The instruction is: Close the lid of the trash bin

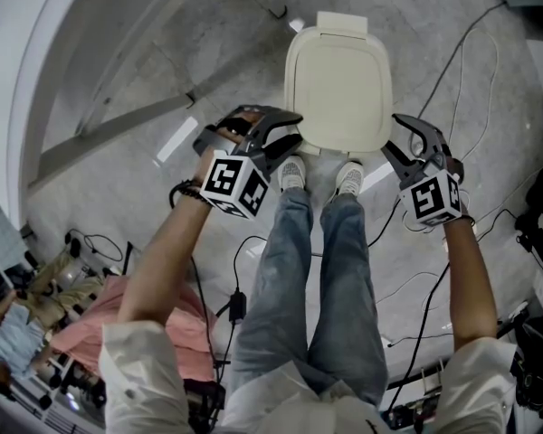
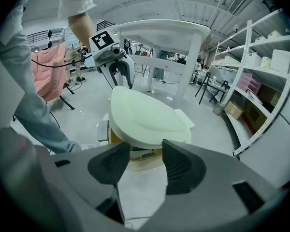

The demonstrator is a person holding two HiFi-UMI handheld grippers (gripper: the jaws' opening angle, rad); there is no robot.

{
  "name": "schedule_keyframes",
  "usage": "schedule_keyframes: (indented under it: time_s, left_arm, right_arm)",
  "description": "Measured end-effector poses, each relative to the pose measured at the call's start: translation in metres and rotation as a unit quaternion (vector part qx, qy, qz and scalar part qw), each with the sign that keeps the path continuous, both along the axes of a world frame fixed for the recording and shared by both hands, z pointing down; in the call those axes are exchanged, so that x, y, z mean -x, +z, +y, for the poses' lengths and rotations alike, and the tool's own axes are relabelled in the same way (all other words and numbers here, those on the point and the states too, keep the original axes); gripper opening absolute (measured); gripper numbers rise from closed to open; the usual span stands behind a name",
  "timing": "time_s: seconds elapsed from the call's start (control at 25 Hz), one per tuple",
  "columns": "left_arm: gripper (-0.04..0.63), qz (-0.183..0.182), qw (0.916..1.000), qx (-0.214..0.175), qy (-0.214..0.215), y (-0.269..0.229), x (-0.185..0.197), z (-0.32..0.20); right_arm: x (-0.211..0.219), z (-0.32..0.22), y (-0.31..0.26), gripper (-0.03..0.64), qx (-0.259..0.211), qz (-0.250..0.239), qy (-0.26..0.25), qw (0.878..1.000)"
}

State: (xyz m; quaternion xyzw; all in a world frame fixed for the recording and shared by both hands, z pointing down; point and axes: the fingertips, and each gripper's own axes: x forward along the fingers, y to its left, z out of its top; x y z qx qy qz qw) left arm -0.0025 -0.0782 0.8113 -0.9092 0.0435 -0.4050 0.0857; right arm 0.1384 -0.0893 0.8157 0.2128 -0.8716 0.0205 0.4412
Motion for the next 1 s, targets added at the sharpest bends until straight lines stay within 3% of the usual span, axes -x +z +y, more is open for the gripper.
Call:
schedule_keyframes:
  time_s: [0.2, 0.64, 0.88, 1.0]
  left_arm:
    - [0.164, -0.021, 0.9995, 0.018, 0.019, 0.014, 0.000, 0.010]
    - [0.161, -0.015, 0.9944, 0.105, -0.006, 0.032, -0.001, 0.013]
    - [0.152, -0.028, 0.9923, 0.119, -0.017, 0.046, -0.001, 0.014]
    - [0.141, -0.029, 0.9886, 0.140, -0.048, 0.051, -0.002, 0.012]
  right_arm:
    - [0.000, 0.014, 0.013, 0.247, 0.024, 0.022, -0.034, 0.999]
    - [0.000, 0.023, 0.032, 0.270, 0.065, 0.028, -0.054, 0.996]
    - [0.002, 0.028, 0.041, 0.250, 0.098, 0.022, -0.046, 0.994]
    - [0.004, 0.029, 0.042, 0.231, 0.126, -0.002, -0.025, 0.992]
